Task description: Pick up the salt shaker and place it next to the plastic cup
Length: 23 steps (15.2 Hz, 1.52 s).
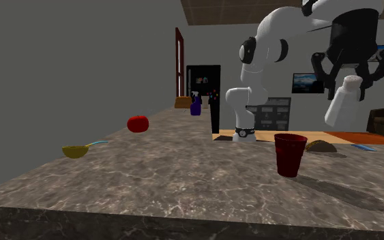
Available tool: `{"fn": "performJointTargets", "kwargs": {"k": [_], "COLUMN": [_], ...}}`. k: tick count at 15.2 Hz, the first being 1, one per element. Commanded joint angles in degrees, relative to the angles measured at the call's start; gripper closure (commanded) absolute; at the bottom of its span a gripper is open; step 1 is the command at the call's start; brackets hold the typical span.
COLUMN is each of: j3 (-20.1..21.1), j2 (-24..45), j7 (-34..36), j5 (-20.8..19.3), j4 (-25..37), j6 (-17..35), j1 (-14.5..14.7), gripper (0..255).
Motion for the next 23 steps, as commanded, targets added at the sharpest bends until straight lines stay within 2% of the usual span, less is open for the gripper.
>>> {"fn": "performJointTargets", "kwargs": {"k": [1,11,23], "j3": [0.0,0.0,-0.3], "j2": [1.9,0.7,1.9], "j7": [0.9,2.2,3.6], "j5": [-0.4,-0.6,-1.3], "j4": [2.2,-7.4,-14.8], "j6": [-0.4,8.0,16.4], "j1": [0.9,0.4,0.2], "gripper": [255,255,255]}}
